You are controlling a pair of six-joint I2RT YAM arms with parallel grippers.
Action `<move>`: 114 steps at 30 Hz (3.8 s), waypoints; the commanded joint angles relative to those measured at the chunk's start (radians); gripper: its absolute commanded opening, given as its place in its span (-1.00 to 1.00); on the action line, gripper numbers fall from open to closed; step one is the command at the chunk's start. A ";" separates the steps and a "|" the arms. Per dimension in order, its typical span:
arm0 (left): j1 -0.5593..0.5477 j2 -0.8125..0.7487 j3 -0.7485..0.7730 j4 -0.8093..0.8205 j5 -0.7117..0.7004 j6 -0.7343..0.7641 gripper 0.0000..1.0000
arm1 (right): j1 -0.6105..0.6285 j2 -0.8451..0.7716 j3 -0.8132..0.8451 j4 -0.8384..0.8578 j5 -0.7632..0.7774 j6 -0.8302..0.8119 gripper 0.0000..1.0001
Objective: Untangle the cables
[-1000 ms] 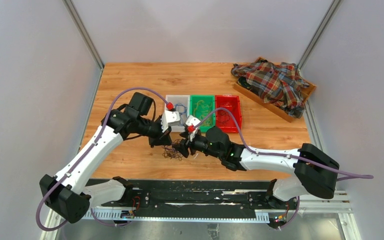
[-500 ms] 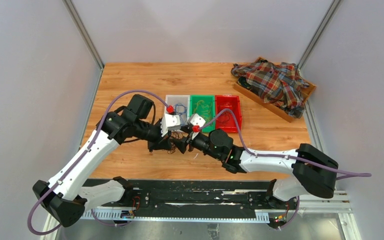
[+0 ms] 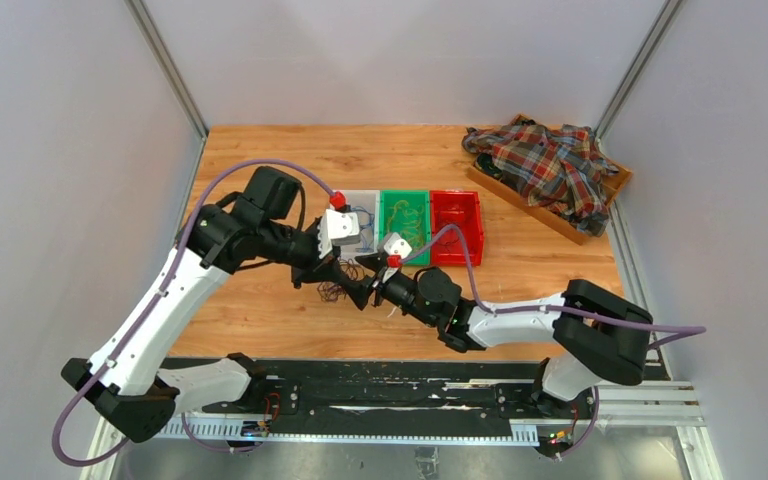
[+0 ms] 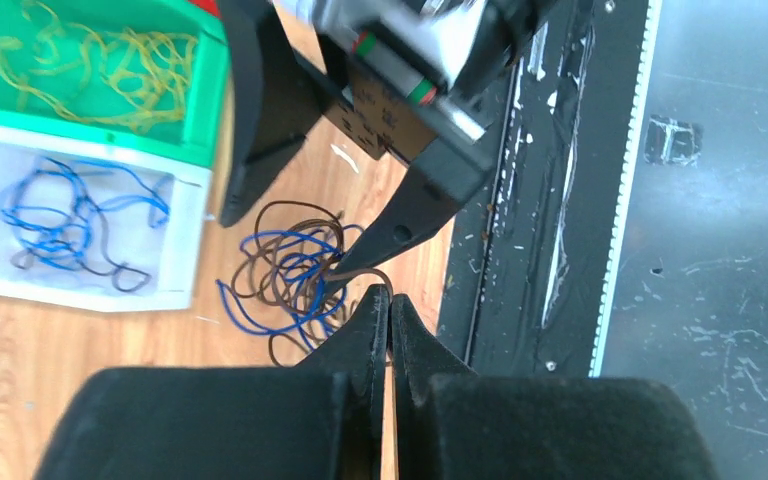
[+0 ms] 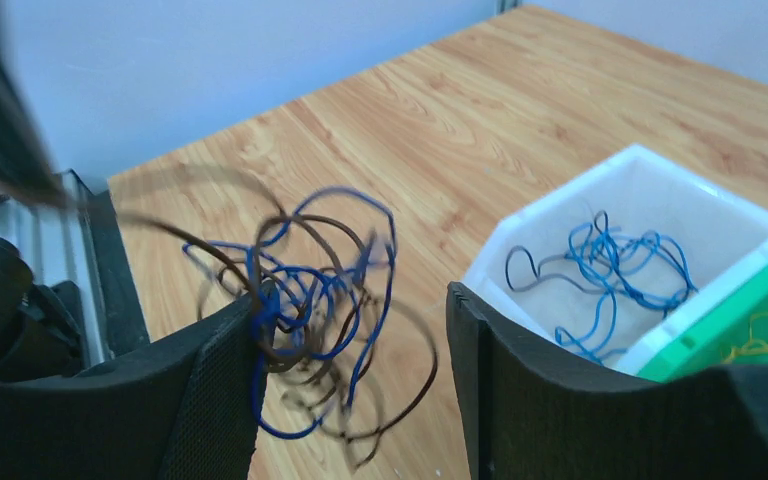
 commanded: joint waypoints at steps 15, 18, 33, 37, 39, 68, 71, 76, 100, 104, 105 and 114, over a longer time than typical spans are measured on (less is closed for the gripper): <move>-0.008 0.005 0.251 -0.094 -0.086 0.059 -0.99 | 0.019 -0.028 -0.255 0.068 0.230 0.053 0.18; -0.009 0.000 0.209 -0.094 -0.092 0.058 -0.99 | 0.037 -0.159 -0.247 -0.049 0.232 0.036 0.25; -0.009 0.013 0.132 -0.095 -0.071 0.044 -0.99 | 0.057 -0.356 0.007 -0.280 -0.011 -0.099 0.53; -0.009 0.008 0.142 -0.095 -0.070 0.026 -0.99 | 0.060 -0.302 0.059 -0.243 -0.041 -0.113 0.55; -0.009 0.004 0.144 -0.094 -0.068 0.019 -0.99 | 0.060 -0.275 0.071 -0.213 -0.039 -0.120 0.55; -0.015 -0.022 0.244 -0.097 0.122 -0.148 -0.99 | 0.074 0.006 0.134 0.066 0.342 -0.323 0.42; -0.016 -0.007 0.311 -0.095 0.109 -0.151 -0.99 | 0.074 0.035 0.099 0.078 0.347 -0.296 0.44; -0.016 0.029 0.444 -0.094 0.083 -0.166 -0.99 | 0.074 0.087 0.025 0.112 0.352 -0.207 0.45; -0.016 0.170 0.954 -0.094 -0.225 -0.034 -0.99 | 0.141 0.128 -0.229 0.158 0.482 -0.075 0.42; -0.016 0.212 1.059 -0.092 -0.296 0.000 -0.99 | 0.142 0.134 -0.245 0.163 0.488 -0.065 0.42; -0.016 0.220 1.080 -0.091 -0.304 0.009 -0.99 | 0.143 0.134 -0.247 0.162 0.489 -0.063 0.42; -0.016 0.214 1.136 -0.008 -0.366 0.048 -0.99 | 0.143 0.160 -0.282 0.171 0.508 -0.046 0.35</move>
